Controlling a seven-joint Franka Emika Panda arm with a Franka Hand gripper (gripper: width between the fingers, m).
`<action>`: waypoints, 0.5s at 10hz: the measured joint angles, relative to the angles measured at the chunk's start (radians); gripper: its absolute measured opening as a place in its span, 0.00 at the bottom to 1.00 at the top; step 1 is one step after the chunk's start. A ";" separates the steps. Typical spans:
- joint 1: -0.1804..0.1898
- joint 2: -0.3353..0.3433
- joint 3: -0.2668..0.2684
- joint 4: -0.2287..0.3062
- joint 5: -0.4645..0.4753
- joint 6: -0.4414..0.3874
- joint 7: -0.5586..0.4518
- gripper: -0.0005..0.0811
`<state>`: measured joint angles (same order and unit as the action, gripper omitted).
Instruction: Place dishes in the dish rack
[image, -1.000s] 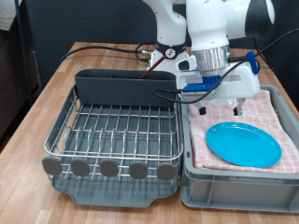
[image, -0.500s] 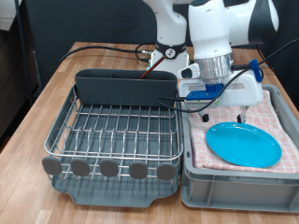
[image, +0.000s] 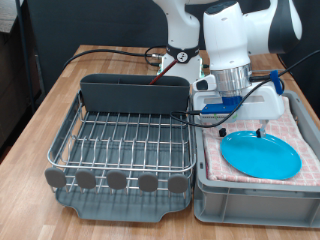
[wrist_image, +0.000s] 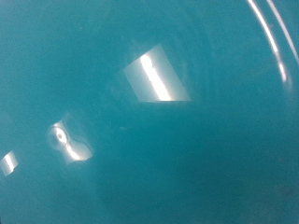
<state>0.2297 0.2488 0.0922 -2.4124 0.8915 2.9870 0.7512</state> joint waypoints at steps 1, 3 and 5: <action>-0.003 0.007 0.003 0.006 0.009 0.001 -0.009 0.99; -0.006 0.017 0.008 0.014 0.019 0.006 -0.023 0.99; -0.007 0.021 0.011 0.019 0.029 0.015 -0.031 0.99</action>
<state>0.2229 0.2696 0.1034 -2.3937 0.9207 3.0019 0.7203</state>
